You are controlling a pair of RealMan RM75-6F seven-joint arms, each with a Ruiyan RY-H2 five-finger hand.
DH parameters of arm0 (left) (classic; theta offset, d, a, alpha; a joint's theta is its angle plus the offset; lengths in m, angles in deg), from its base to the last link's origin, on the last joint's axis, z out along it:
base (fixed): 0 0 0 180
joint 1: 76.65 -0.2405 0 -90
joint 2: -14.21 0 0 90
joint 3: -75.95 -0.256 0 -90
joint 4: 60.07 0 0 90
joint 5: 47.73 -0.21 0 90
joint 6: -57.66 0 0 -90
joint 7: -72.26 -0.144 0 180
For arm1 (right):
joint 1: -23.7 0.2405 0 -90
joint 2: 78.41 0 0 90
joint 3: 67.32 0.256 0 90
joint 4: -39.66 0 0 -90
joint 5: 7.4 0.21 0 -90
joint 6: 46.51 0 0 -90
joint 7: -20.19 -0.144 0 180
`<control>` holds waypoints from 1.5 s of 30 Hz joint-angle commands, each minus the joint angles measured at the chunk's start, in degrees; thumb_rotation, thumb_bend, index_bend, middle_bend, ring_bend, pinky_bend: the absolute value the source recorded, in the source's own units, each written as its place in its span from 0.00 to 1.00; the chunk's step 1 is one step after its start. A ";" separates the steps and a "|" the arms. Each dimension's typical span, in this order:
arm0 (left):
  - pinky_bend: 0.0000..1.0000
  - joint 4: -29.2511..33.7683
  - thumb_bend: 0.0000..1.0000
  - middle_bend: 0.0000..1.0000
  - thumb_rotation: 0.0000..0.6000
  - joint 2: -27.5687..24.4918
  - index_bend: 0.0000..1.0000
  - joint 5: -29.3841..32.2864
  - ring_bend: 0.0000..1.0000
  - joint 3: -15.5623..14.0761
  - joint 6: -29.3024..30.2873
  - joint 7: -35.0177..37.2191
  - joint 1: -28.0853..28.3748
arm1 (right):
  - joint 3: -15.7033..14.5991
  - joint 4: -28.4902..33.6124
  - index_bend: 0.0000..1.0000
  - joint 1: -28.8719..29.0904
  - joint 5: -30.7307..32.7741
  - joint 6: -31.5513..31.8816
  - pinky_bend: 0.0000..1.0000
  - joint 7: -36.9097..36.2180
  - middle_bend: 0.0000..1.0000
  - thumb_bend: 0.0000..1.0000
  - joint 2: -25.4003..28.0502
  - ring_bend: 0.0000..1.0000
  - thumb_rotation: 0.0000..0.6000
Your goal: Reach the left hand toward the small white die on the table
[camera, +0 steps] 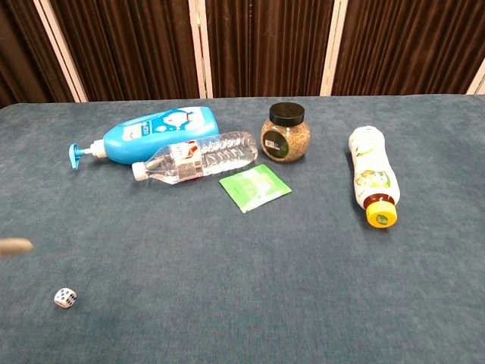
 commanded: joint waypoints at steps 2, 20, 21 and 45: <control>0.75 0.90 0.70 0.77 1.00 1.91 0.00 2.14 0.81 -1.10 -3.35 -4.77 1.48 | -0.02 -0.09 0.00 -0.10 -0.01 0.13 0.00 -0.30 0.00 0.01 0.12 0.00 1.00; 0.75 0.19 0.70 0.77 1.00 3.56 0.00 7.21 0.81 -1.92 -6.14 -8.48 2.70 | 0.00 0.12 0.00 0.05 -0.10 -0.10 0.00 -0.30 0.00 0.01 0.15 0.00 1.00; 0.75 0.15 0.70 0.77 1.00 3.58 0.00 7.41 0.81 -2.01 -6.24 -8.62 2.75 | -0.03 0.10 0.00 0.04 -0.16 -0.07 0.00 -0.32 0.00 0.01 0.15 0.00 1.00; 0.19 -0.64 0.62 0.11 1.00 0.13 0.00 -7.04 0.18 -5.99 10.39 -2.22 -1.96 | -0.11 0.09 0.00 -0.17 -0.61 0.49 0.00 -0.79 0.00 0.01 0.42 0.00 1.00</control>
